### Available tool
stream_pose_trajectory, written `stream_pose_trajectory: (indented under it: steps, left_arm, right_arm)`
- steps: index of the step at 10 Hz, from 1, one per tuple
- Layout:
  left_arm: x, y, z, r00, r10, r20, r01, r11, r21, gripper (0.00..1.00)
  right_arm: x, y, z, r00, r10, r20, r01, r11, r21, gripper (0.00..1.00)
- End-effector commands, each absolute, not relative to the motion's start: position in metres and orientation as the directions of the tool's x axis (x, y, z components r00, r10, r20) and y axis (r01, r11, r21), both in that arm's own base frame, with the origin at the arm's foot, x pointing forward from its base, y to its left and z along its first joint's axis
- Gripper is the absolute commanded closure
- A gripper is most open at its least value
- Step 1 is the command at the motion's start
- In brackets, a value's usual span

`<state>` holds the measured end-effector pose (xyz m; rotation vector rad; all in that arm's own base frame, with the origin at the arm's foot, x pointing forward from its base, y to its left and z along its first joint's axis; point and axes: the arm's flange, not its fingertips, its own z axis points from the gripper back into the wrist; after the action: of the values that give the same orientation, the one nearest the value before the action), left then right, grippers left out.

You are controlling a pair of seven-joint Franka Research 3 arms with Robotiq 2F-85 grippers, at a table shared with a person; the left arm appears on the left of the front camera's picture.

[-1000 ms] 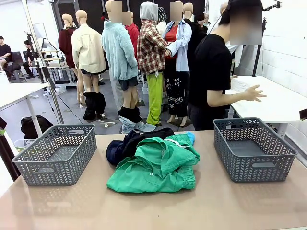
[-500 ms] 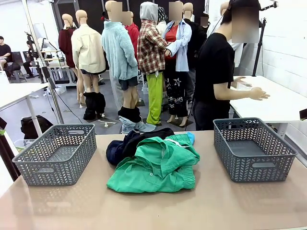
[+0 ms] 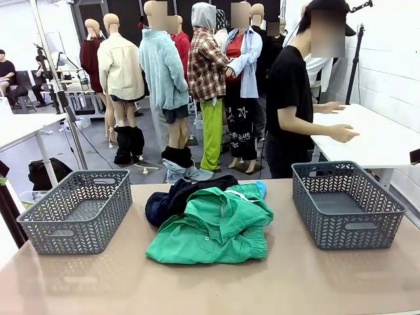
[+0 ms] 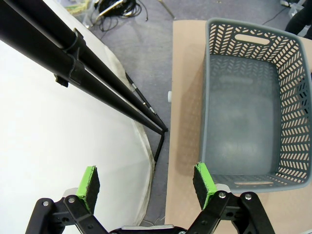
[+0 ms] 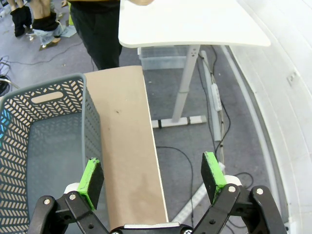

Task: Sort the tops and bottoms.
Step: Lift clothes from the center of the table with your left hand.

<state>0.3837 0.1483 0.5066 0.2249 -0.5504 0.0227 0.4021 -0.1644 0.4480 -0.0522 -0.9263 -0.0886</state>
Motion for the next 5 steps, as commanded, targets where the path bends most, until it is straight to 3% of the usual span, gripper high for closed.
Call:
stream_pose_trajectory:
  steps: [1, 5]
  left_arm:
    - [0.3807, 0.1479, 0.5058, 0.854, -0.039, 0.519, -0.087, 0.972, 0.217, 0.00]
    - [0.3807, 0.1479, 0.5058, 0.854, -0.039, 0.519, -0.087, 0.972, 0.217, 0.00]
  right_arm:
    - [0.4007, -0.1627, 0.4512, 0.600, -0.047, 0.799, 0.099, 0.995, -0.016, 0.00]
    - [0.4007, -0.1627, 0.4512, 0.600, -0.047, 0.799, 0.099, 0.995, -0.016, 0.00]
